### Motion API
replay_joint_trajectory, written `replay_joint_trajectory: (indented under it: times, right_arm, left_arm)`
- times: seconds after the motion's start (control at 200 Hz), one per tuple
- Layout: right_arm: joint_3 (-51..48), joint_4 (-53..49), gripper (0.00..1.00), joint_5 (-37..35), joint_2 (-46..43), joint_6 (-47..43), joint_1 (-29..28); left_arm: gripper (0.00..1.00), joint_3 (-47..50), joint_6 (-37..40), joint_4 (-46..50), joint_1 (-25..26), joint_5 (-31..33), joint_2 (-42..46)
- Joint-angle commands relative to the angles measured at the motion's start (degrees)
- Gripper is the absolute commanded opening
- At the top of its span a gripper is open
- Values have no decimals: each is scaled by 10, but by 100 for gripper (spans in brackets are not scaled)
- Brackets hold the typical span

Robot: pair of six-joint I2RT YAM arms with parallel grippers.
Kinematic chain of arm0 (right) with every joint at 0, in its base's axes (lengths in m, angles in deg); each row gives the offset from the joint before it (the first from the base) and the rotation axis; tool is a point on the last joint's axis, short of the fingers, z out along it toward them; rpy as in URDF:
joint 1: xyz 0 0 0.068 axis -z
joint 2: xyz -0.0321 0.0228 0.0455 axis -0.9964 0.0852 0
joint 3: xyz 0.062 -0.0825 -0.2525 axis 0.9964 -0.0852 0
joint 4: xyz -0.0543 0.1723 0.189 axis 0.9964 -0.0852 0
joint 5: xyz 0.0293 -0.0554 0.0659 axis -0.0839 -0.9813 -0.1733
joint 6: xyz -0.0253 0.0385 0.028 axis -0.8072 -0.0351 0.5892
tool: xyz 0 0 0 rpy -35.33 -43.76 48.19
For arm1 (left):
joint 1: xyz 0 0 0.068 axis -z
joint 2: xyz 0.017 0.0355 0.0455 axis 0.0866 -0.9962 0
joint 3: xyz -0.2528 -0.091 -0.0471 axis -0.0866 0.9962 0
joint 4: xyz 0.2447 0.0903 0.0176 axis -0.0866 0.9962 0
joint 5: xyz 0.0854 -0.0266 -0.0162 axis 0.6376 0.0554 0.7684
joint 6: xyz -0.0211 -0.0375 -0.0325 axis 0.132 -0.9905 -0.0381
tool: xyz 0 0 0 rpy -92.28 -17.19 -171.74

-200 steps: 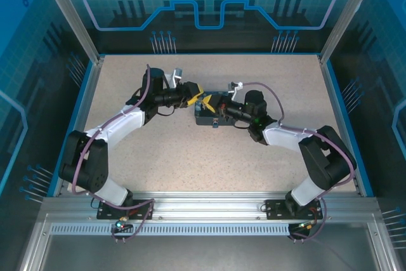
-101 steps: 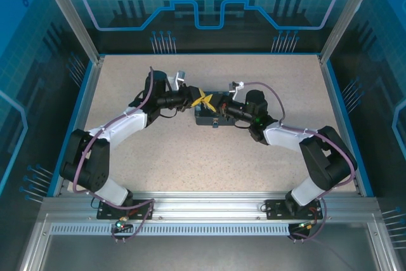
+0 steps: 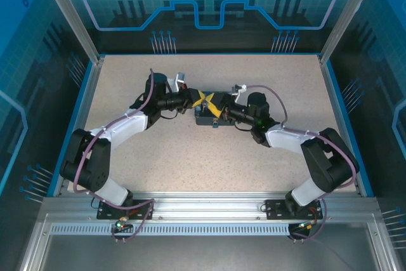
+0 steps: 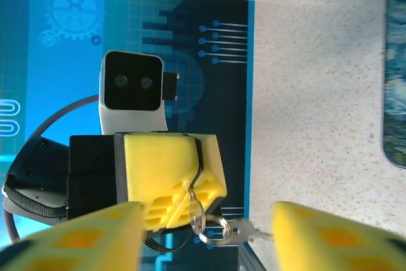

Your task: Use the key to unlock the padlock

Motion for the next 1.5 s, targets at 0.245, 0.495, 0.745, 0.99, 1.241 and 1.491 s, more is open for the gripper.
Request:
replay_joint_trajectory:
  times: [0.245,0.495,0.745,0.99,1.241,1.491]
  right_arm:
    - [-6,-26,67,-26,-44,-34,14]
    - [33,-9,58,-26,-12,-38,12]
    - [82,-1,51,-24,38,-35,-4]
    - [94,18,41,-23,70,-22,-19]
    - [84,23,37,-24,74,-19,-26]
    - [86,31,28,-18,79,-15,-27]
  left_arm:
    - [0,78,-124,-162,4,97,18]
    - [0,115,-162,-224,14,152,30]
    - [0,126,-173,-248,31,194,36]
    - [0,129,-176,-248,39,218,39]
    - [0,130,-172,-259,40,232,42]
    - [0,128,-161,-266,42,225,41]
